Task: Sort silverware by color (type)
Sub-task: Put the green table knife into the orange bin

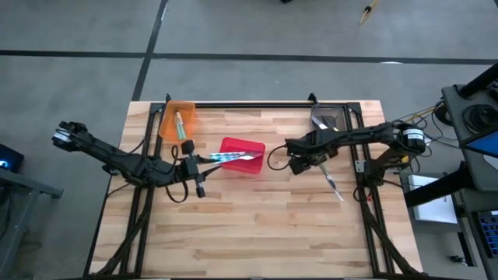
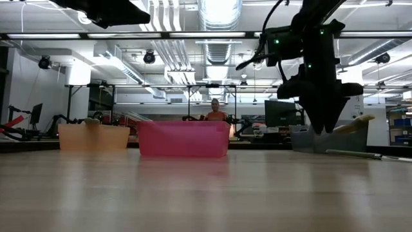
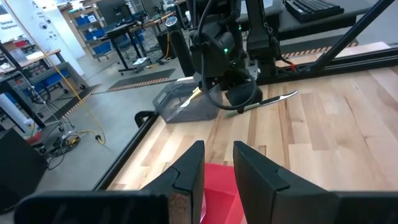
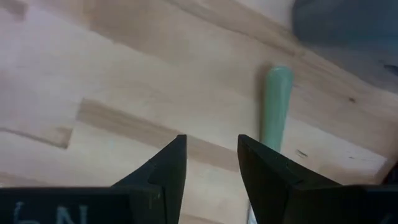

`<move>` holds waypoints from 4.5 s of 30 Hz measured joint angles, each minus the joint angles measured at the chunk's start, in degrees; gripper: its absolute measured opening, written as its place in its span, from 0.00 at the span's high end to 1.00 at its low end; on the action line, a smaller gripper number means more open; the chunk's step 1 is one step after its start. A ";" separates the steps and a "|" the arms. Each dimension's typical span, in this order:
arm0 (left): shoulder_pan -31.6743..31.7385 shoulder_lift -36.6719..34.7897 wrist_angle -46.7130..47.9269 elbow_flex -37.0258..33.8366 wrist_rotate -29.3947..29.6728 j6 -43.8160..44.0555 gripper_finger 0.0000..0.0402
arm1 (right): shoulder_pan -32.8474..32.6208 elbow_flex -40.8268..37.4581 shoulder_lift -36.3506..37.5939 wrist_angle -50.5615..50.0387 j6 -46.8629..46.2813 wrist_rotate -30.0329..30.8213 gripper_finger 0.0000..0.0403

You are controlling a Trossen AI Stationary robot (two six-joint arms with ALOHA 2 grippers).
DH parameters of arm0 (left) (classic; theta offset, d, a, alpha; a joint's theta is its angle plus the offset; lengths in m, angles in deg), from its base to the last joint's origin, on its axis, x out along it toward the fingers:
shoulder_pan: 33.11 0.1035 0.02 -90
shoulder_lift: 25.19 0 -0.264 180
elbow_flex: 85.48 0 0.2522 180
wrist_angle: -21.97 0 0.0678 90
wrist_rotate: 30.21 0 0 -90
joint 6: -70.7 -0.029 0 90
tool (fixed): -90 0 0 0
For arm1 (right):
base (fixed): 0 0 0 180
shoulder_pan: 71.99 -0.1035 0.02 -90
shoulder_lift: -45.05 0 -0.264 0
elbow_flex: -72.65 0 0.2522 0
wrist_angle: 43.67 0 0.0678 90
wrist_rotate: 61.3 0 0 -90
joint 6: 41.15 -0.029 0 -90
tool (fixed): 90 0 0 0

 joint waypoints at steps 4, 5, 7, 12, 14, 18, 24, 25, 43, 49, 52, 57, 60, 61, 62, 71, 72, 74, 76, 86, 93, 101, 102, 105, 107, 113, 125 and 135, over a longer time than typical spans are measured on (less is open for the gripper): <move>0.00 0.00 0.00 0.00 0.00 0.00 0.84 | 1.97 -0.98 0.00 -0.11 0.39 0.00 0.67; 0.00 0.00 0.00 0.00 0.00 0.00 0.84 | 2.47 -1.33 0.00 -0.07 0.50 0.00 0.67; 0.00 0.00 0.01 0.00 0.00 0.00 0.84 | 3.31 -2.23 0.00 -0.12 0.63 0.00 0.67; 0.00 0.00 0.01 0.00 0.00 0.00 0.84 | 5.14 -4.86 0.00 -0.31 0.92 -0.05 0.67; 0.01 0.00 0.02 0.00 0.00 -0.02 0.84 | 5.81 -5.94 0.00 -0.31 1.38 -0.09 0.67; 0.00 0.00 0.02 0.00 0.00 -0.02 0.84 | 7.13 -8.17 0.00 -0.17 1.44 -0.10 0.67; 0.00 0.00 0.28 0.00 0.00 -0.02 0.84 | 8.21 -10.98 0.00 1.02 1.49 -0.13 0.67; 0.01 0.00 0.38 0.00 0.00 -0.02 0.84 | 8.27 -11.47 0.00 1.72 1.49 -0.13 0.67; 0.00 0.00 0.48 0.00 0.00 -0.44 0.84 | 8.13 -13.93 0.10 7.74 -1.28 -0.97 0.76; 0.00 0.02 0.48 0.00 -0.01 -0.45 0.84 | 6.98 -13.97 0.09 8.47 -1.53 -0.81 0.86; 0.02 0.00 0.48 0.00 -0.02 -0.46 0.84 | 6.10 -13.97 0.09 8.76 -1.55 -0.54 0.88; 0.00 0.02 0.48 0.00 -0.02 -0.63 0.84 | 4.03 -13.97 0.39 9.20 -0.86 0.06 0.88; 0.00 0.02 0.48 0.00 -0.02 -0.63 0.84 | 3.07 -14.06 1.59 9.91 -0.44 -0.45 0.89; 0.00 0.00 0.48 0.00 0.00 -0.63 0.84 | 2.77 -14.08 2.11 10.41 -0.42 -1.24 0.89; 0.02 0.02 0.46 0.00 -0.01 -0.63 0.84 | 2.51 -14.10 2.73 10.99 -0.42 -2.15 0.89; 0.01 0.02 0.43 0.00 0.00 -0.66 0.84 | 0.41 -14.06 10.81 13.42 1.33 2.47 0.89; 0.02 0.02 0.43 0.00 0.00 -0.66 0.84 | 0.18 -14.06 11.89 14.37 1.65 3.37 0.89; 0.00 0.02 0.36 0.00 0.00 -0.66 0.84 | -0.41 -14.06 14.19 16.06 2.51 5.42 0.89; 0.01 0.02 0.15 0.00 0.00 -0.66 0.84 | -1.24 -14.06 16.33 18.78 3.57 7.47 0.89; 0.00 0.02 -1.74 0.00 -0.02 -0.66 0.84 | -6.08 -14.39 22.67 38.48 15.88 14.45 0.89; 0.02 0.02 -4.00 0.09 -0.05 -0.61 0.84 | -9.30 -14.52 22.82 55.20 27.98 15.02 0.89; 0.02 0.58 -3.88 0.10 -0.13 4.72 0.84 | -13.03 -14.51 22.94 67.97 40.53 14.08 0.89; 0.02 0.74 -3.91 0.11 -0.13 5.62 0.84 | -13.35 -14.37 22.99 68.40 41.60 13.89 0.89; 0.02 1.54 -4.50 0.22 -0.15 8.01 0.84 | -14.09 -13.61 22.89 69.64 44.08 13.75 0.89; 0.02 2.03 -4.50 0.22 -0.24 10.37 0.84 | -14.42 -12.99 22.65 69.80 45.04 13.56 0.89; -0.09 4.39 -4.68 0.22 -1.46 17.21 0.84 | -16.09 -11.38 21.35 69.61 49.23 13.53 0.89; -0.68 7.41 -5.56 0.26 -3.84 31.21 0.84 | -18.49 1.67 14.40 61.51 59.29 13.55 0.89; -0.73 7.72 -9.77 0.28 -2.97 30.67 0.83 | -18.86 17.98 0.26 45.68 67.62 15.35 0.89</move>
